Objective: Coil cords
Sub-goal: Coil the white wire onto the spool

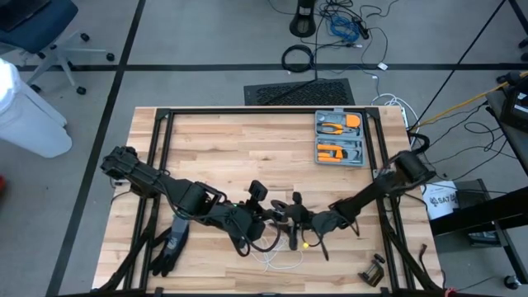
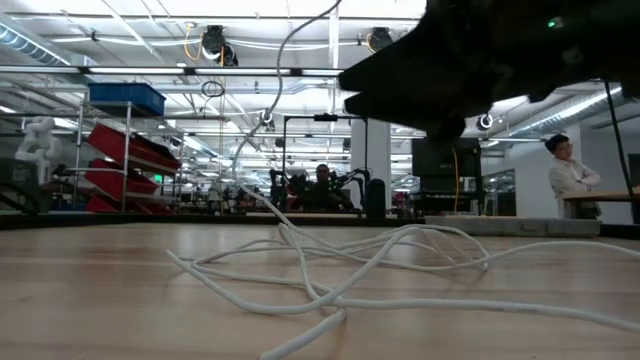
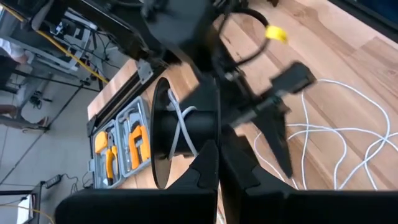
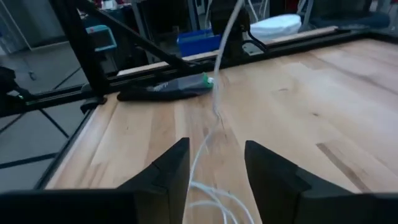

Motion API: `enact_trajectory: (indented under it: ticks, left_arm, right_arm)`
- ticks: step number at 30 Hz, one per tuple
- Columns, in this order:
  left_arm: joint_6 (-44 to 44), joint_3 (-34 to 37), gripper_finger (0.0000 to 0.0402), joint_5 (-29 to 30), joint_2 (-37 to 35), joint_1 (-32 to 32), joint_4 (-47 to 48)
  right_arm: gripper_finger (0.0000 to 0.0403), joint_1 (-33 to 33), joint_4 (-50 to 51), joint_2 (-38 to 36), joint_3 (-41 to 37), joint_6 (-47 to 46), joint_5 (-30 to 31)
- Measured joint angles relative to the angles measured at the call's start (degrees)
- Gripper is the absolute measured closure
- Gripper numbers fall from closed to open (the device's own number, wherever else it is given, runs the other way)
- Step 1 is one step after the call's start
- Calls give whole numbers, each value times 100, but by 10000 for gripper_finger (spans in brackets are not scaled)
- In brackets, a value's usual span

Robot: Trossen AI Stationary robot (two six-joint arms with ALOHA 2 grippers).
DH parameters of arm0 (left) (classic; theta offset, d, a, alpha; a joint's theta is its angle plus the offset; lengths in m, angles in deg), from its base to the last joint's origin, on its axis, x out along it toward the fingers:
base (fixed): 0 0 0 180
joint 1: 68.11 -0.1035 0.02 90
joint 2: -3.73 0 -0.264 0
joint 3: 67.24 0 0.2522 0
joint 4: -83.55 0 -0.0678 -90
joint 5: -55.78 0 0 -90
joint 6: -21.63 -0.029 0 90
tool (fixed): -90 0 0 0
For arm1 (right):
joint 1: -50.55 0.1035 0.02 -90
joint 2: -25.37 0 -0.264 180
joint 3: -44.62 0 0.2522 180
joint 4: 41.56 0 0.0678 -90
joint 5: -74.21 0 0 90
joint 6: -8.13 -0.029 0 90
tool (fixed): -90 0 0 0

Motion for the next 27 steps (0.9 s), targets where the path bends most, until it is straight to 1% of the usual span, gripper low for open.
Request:
enact_trajectory:
  ticks: [4, 8, 11, 13, 16, 19, 21, 27]
  left_arm:
    - [-6, -1, 401, 12, 0, 0, -23]
    - [-27, -1, 401, 27, 0, 0, -102]
    - [-3, -1, 401, 35, 0, 0, -93]
    - [3, -2, 401, 40, 0, 0, -89]
    - [3, -3, 402, 63, 0, 15, -82]
    - [5, -3, 401, 101, 0, 59, -71]
    - [5, -3, 401, 104, 0, 94, -71]
    - [-7, -3, 401, 157, 0, 174, -82]
  right_arm:
    - [250, -104, -26, 530, 544, 551, 11]
    - [241, -154, 37, 977, 1166, 900, 35]
    - [242, -152, 186, 1180, 1505, 965, 186]
    - [246, -114, 317, 1212, 1595, 973, 331]
    - [256, -95, 398, 1215, 1643, 1033, 358]
    - [277, -85, 382, 1215, 1643, 1083, 450]
    - [299, -88, 354, 1215, 1643, 1114, 523]
    - [383, -110, 298, 1213, 1643, 1088, 527]
